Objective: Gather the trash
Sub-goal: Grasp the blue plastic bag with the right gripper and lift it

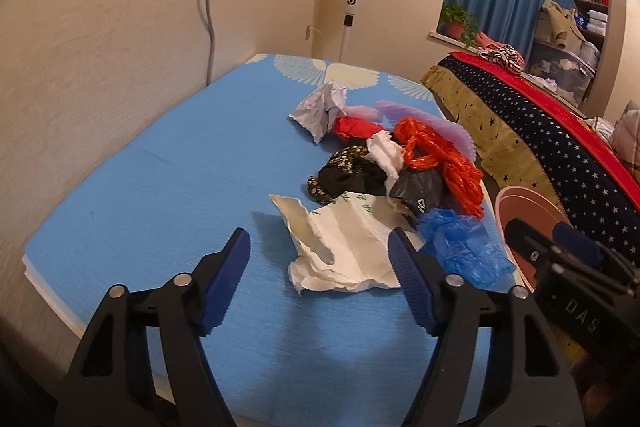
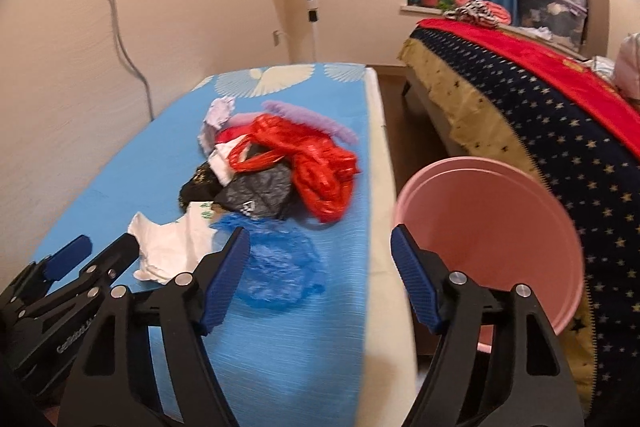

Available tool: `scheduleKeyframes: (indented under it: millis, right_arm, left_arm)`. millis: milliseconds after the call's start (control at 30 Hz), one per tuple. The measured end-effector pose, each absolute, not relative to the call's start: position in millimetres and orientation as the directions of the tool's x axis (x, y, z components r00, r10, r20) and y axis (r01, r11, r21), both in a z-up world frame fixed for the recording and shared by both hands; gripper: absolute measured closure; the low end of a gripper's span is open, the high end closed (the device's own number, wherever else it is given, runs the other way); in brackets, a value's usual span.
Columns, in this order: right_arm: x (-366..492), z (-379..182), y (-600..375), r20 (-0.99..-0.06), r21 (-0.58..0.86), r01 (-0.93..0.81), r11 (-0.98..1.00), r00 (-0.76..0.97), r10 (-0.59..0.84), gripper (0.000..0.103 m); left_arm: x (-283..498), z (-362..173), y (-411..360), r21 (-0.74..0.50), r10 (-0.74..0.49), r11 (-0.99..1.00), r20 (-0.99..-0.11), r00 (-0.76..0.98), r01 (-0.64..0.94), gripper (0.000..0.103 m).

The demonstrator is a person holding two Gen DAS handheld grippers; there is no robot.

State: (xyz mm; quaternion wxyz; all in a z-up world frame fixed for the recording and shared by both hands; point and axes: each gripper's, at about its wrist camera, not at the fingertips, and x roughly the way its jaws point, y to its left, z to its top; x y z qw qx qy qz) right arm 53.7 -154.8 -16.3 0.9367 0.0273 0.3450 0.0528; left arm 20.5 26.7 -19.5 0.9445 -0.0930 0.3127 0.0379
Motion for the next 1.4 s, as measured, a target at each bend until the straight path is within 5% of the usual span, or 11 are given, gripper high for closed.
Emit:
scheduleKeyframes:
  millis: [433,633,767,867,1400]
  right_arm:
    - [80.6,-44.4,-143.1,-0.720,0.135,-0.112,0.985,0.671,0.175,0.025]
    - [87.0,-56.6,-143.9,-0.751,0.172,-0.120,0.978,0.626,0.209,0.047]
    - [88.1,-61.9,-143.2,-0.764,0.189,-0.135,0.973,0.602,0.233,0.072]
    - [87.6,-60.0,-144.7,-0.764,0.193,-0.140,0.971,0.599,0.238,0.093]
    - [61.0,-22.8,-158.1,-0.707,0.190,-0.126,0.974,0.670,0.225,0.099]
  left_arm:
    - [40.6,-37.4,37.0,-0.192,-0.004,0.968,-0.652,0.758,-0.160,0.057]
    - [47.9,-47.4,36.5,-0.212,-0.035,0.966,-0.680,0.732,-0.150,0.072]
    - [49.6,-50.8,35.2,-0.218,-0.049,0.965,-0.690,0.722,-0.143,0.081]
    - [47.7,-48.7,38.9,-0.220,-0.039,0.963,-0.685,0.727,-0.156,0.097]
    - [23.9,-17.4,41.0,-0.208,-0.016,0.967,-0.621,0.784,-0.146,0.100]
